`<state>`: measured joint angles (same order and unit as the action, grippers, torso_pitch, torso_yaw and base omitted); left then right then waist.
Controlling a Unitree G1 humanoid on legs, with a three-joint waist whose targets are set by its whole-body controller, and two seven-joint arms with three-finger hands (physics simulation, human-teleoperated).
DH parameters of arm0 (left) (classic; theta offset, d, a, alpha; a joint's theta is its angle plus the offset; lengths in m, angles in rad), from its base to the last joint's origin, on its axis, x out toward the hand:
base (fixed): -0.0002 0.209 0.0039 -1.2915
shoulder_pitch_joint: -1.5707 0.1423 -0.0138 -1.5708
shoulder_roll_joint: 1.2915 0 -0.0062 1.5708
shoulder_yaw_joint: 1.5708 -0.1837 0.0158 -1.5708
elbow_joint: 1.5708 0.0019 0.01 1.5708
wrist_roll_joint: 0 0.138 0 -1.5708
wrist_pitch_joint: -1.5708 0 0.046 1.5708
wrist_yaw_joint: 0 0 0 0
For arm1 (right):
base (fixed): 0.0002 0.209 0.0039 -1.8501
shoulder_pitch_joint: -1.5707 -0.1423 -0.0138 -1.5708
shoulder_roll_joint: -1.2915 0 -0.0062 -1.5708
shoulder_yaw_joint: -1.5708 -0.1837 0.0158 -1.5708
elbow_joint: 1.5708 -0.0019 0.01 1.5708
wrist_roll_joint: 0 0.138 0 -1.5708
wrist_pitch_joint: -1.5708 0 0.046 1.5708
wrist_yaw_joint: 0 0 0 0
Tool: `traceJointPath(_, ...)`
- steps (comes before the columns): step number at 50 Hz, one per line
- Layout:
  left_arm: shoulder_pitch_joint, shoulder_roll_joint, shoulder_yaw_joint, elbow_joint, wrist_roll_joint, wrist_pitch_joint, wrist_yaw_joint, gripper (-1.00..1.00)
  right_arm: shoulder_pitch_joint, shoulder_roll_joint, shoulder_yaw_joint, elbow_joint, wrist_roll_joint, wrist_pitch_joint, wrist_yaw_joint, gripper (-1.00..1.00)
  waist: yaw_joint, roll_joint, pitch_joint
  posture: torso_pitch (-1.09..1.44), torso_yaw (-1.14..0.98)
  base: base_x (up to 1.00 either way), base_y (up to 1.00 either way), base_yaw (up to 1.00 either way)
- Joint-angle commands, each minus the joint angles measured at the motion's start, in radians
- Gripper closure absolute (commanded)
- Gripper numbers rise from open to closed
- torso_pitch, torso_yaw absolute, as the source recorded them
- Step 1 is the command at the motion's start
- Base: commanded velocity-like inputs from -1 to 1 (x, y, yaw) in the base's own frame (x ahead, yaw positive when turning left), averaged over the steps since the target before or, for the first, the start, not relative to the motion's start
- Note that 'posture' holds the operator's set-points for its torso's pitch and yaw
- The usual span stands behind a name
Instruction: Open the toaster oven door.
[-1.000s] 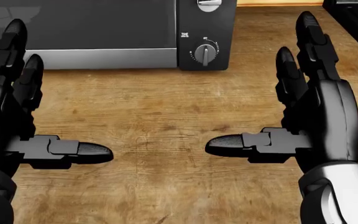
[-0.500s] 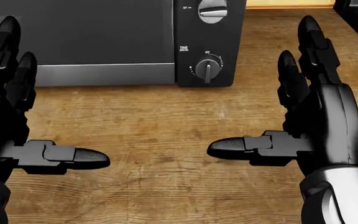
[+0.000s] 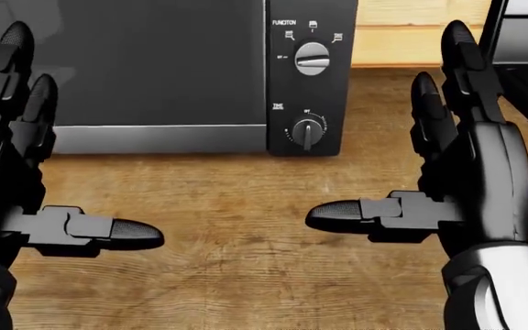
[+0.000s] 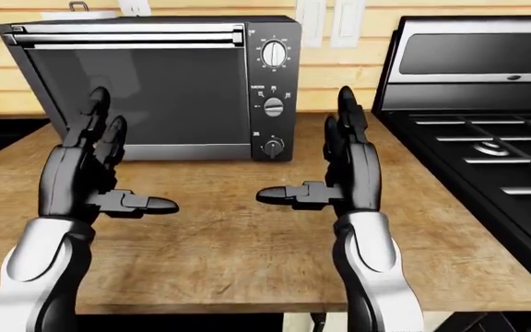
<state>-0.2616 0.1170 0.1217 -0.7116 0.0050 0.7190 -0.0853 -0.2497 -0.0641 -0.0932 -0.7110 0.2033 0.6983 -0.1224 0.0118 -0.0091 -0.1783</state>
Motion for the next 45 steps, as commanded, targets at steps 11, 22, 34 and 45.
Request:
traceJointPath(11, -0.022, 0.002, 0.000, -0.027, 0.008, -0.031, 0.000, -1.00, -0.020, -0.001, 0.001, -0.017, -0.004, -0.041, 0.005, -1.00, 0.007, 0.001, -0.083, -0.36, 0.00, 0.00, 0.00, 0.00)
traceJointPath(22, -0.022, 0.000, -0.003, -0.024, 0.010, -0.034, -0.003, -1.00, -0.021, -0.001, 0.002, -0.012, -0.004, -0.045, 0.006, -1.00, 0.015, 0.001, -0.131, -0.45, 0.00, 0.00, 0.00, 0.00)
traceJointPath(34, -0.020, -0.002, -0.004, -0.033, 0.014, -0.031, -0.009, -1.00, -0.023, 0.000, 0.002, -0.021, -0.002, -0.037, 0.002, -1.00, 0.022, 0.000, -0.180, -0.56, 0.00, 0.00, 0.00, 0.00)
traceJointPath(45, -0.032, -0.001, -0.008, -0.027, 0.016, -0.025, -0.008, -1.00, -0.028, -0.004, -0.002, -0.027, 0.002, -0.027, 0.002, -1.00, 0.026, -0.004, -0.219, -0.64, 0.00, 0.00, 0.00, 0.00)
